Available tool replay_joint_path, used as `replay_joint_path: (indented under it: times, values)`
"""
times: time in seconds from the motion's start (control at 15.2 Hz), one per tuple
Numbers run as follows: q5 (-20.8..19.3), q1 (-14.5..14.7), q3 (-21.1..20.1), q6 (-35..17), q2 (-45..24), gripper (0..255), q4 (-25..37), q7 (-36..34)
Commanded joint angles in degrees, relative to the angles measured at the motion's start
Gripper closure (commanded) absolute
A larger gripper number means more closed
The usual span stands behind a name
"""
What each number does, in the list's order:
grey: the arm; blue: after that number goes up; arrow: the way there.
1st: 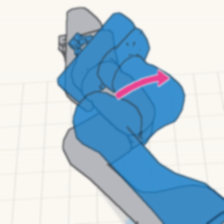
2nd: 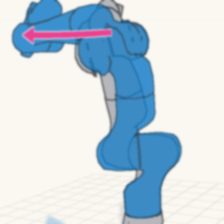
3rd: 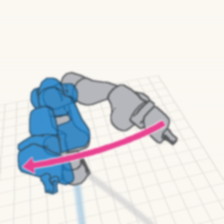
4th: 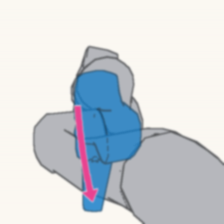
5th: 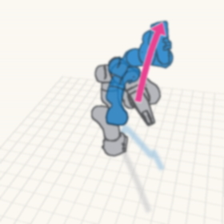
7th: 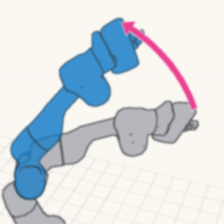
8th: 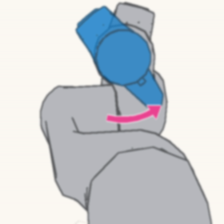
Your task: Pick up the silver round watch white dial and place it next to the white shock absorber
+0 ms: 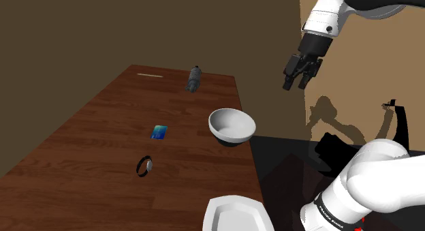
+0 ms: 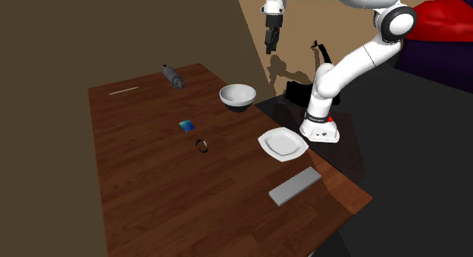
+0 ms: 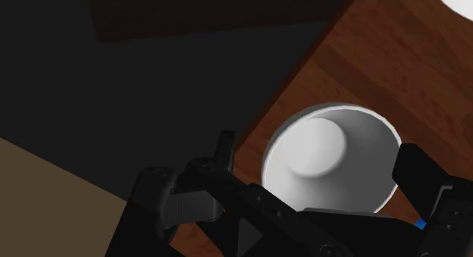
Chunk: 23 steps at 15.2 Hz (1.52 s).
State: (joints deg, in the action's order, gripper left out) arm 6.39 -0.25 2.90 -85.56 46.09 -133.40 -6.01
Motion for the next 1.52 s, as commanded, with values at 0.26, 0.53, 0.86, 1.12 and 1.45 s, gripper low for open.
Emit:
replay_joint_path:
  times: [0.26,0.53,0.86,1.12,1.45]
  values:
    - [2.9,1.3,-4.9,-5.3,-2.5,0,-2.0,-4.6]
    - [5.4,2.6,-9.7,-10.8,-6.3,0,-2.7,-9.2]
    - [7.5,3.9,-15.6,-17.7,-12.8,0,-1.8,-14.8]
    - [7.9,4.5,-20.2,-23.0,-19.2,0,0.2,-19.6]
    - [6.2,4.7,-25.8,-29.0,-28.6,0,4.5,-26.2]
